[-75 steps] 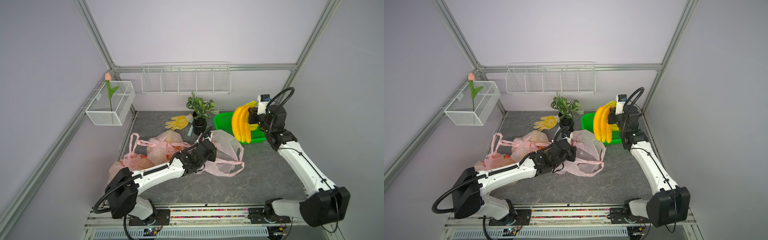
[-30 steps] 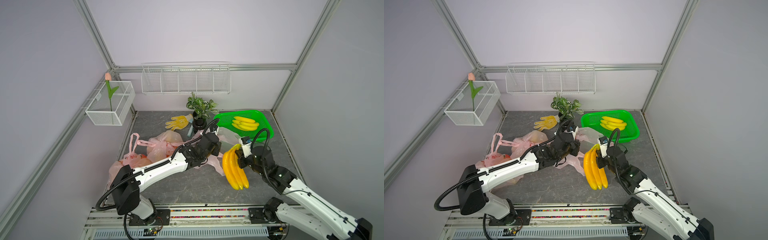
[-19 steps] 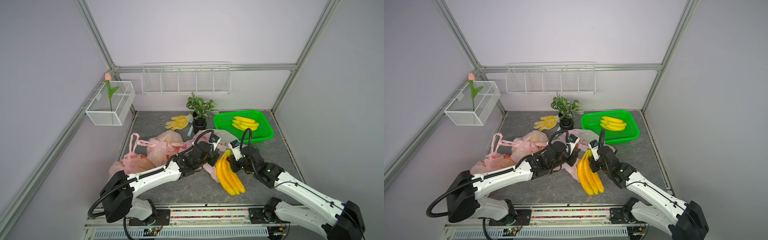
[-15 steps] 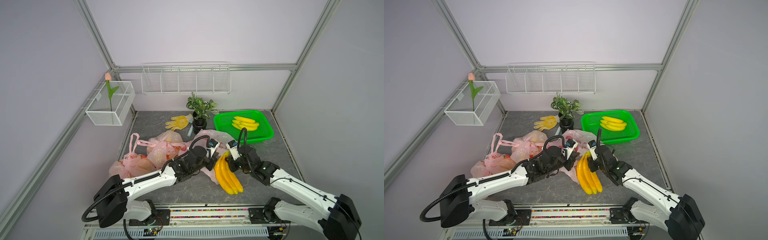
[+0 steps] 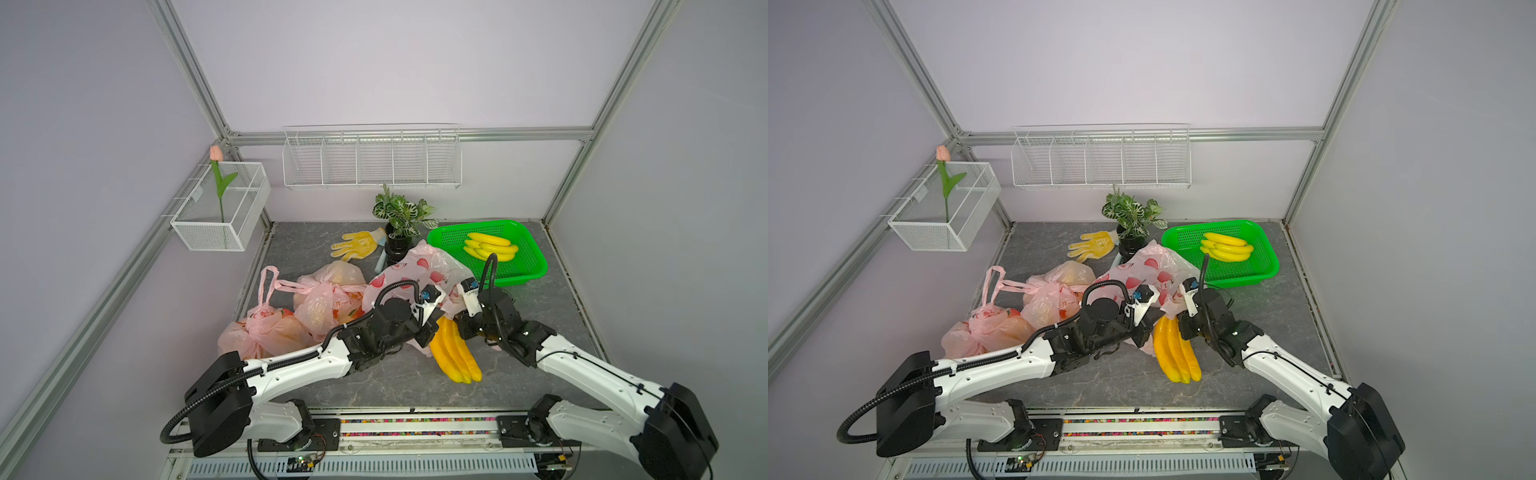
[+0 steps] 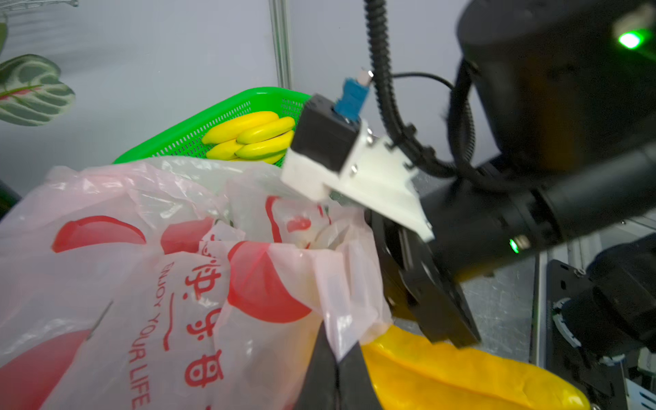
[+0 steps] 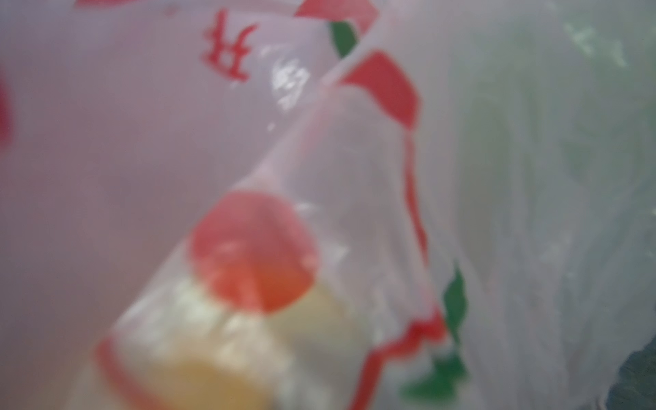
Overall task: Place the banana into a plastic bag & tie a knot
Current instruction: Place the banana into the plastic bag.
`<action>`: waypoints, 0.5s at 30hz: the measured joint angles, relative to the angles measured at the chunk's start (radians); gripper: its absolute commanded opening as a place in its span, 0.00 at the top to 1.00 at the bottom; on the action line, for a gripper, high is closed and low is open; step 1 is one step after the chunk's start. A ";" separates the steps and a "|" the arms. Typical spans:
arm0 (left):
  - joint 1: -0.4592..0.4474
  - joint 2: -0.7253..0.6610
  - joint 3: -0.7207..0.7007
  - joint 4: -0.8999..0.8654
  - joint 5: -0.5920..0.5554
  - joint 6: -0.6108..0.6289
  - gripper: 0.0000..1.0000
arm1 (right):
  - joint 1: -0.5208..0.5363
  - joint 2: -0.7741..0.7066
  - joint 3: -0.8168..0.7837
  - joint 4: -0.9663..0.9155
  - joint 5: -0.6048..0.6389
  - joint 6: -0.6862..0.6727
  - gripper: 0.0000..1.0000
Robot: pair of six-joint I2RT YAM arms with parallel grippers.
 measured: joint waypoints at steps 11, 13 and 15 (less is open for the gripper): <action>-0.037 -0.031 -0.066 -0.023 -0.086 0.015 1.00 | -0.067 -0.065 0.077 -0.042 -0.093 0.074 0.91; -0.037 -0.045 -0.073 -0.023 -0.091 0.015 1.00 | -0.071 -0.084 0.077 -0.069 -0.093 0.082 0.92; -0.036 -0.055 -0.081 -0.023 -0.071 0.016 1.00 | -0.084 -0.101 0.077 -0.085 -0.085 0.094 0.92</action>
